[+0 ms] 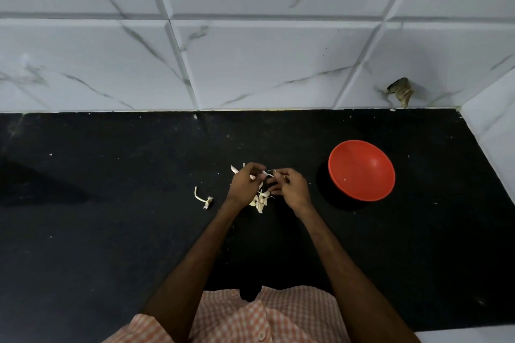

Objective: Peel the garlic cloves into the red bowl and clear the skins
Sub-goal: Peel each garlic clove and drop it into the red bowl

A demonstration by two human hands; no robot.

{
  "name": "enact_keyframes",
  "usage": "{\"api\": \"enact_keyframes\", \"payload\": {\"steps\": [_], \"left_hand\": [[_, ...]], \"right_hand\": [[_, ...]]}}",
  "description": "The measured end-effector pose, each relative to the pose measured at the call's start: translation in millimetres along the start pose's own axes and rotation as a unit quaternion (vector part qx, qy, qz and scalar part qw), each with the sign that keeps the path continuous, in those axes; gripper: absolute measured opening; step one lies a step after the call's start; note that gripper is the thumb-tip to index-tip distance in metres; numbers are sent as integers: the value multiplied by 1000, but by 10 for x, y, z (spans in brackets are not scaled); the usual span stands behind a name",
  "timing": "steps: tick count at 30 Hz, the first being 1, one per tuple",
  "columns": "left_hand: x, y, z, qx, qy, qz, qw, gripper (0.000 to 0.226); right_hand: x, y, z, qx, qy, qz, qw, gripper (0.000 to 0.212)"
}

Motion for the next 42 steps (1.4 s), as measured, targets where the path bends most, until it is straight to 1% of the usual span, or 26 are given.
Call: {"api": "enact_keyframes", "payload": {"steps": [5, 7, 10, 13, 20, 24, 27, 30, 34, 38, 42], "left_hand": [[36, 101, -34, 48, 147, 21, 988, 25], [59, 135, -41, 25, 184, 37, 982, 20], [103, 162, -7, -9, 205, 44, 978, 8], [90, 186, 24, -11, 218, 31, 975, 9], [13, 229, 69, 4, 195, -16, 981, 8], [-21, 226, 94, -19, 189, -29, 981, 11], [-18, 218, 116, -39, 178, -35, 983, 17], [-9, 223, 119, -53, 178, -27, 982, 17], [-9, 173, 149, -86, 159, -14, 983, 7], [25, 108, 111, -68, 141, 16, 987, 6], [93, 99, 80, -80, 169, 48, 981, 9]], "right_hand": [[65, 25, -113, 3, 32, 9, 999, 20], [82, 48, -166, 4, 55, 8, 998, 23], [158, 72, -234, 3, 112, 30, 993, 24], [242, 85, -288, -4, 129, 36, 991, 28], [284, 127, -290, -15, 75, 10, 997, 38], [322, 156, -260, -5, -7, -11, 1000, 44], [303, 173, -244, 22, -49, -27, 998, 41], [288, 180, -232, 43, -90, -28, 995, 29], [234, 160, -208, 63, -97, -22, 993, 20], [195, 145, -141, 93, -90, -24, 991, 20], [172, 118, -69, 114, -66, -17, 991, 21]]}}
Point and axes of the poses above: each hand's wrist, its own y-axis away from the middle knuckle, its own z-axis out of the back of the hand, x = y × z, the point moved 4 cm from there along -y, towards the middle knuckle, and after that the axes turned 2 degrees about z, right-handed, at the moved point
